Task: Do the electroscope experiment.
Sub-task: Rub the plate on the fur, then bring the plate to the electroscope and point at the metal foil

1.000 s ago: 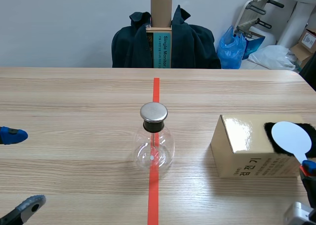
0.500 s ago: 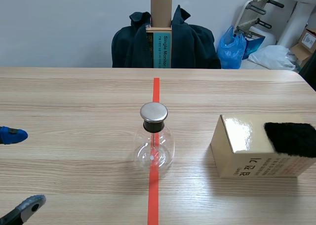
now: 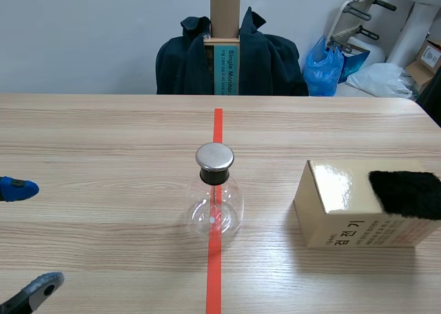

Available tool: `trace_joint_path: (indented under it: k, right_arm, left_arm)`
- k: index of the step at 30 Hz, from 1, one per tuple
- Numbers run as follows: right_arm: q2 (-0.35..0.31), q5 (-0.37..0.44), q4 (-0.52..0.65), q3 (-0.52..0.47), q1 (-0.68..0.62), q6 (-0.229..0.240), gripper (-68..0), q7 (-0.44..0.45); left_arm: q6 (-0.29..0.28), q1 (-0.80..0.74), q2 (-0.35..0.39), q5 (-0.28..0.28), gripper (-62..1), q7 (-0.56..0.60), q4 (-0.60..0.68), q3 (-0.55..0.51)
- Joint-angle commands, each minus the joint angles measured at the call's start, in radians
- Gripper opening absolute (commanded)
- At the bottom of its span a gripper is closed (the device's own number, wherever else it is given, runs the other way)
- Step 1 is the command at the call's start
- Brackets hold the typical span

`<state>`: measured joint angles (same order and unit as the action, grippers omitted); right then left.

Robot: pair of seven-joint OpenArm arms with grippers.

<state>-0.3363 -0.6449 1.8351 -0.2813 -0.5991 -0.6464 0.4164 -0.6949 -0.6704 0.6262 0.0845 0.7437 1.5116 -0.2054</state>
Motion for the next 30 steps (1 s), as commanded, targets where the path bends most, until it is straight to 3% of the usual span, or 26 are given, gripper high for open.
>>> trace_joint_path:
  k: [1, 11, 12, 16, 18, 22, 30]
  right_arm:
    - [-0.025, 0.006, 0.034, -0.013, 0.001, -0.008, -66.7, -0.01]
    - [-0.027, 0.01, 0.1, -0.013, 0.001, -0.008, -66.7, -0.04]
    - [-0.027, 0.011, 0.1, -0.013, 0.001, -0.008, -66.7, -0.041]
    - [-0.024, 0.025, 0.1, -0.013, 0.001, -0.008, -66.7, -0.04]
    - [-0.021, 0.025, 0.1, -0.013, 0.001, -0.009, -66.7, -0.04]
    - [-0.021, 0.025, 0.1, -0.013, 0.001, -0.009, -66.7, -0.041]
    - [-0.021, 0.026, 0.1, -0.012, 0.003, 0.011, -66.7, -0.024]
  left_arm:
    - [-0.001, 0.003, 0.0, -0.014, 1.4, -0.002, 0.004, 0.003]
    - [-0.001, 0.045, 0.0, -0.009, 1.4, -0.098, -0.021, 0.016]
    - [-0.001, 0.066, 0.0, -0.006, -2.7, -0.128, -0.036, 0.027]
    - [-0.001, 0.193, -0.01, -0.006, -46.0, -0.188, -0.153, 0.116]
    - [-0.001, 0.273, -0.033, -0.006, -58.7, -0.195, -0.229, 0.172]
    - [-0.001, 0.431, -0.088, 0.04, -58.6, -0.195, -0.376, 0.294]
    - [-0.001, 0.639, -0.18, 0.038, -58.6, -0.187, -0.561, 0.455]
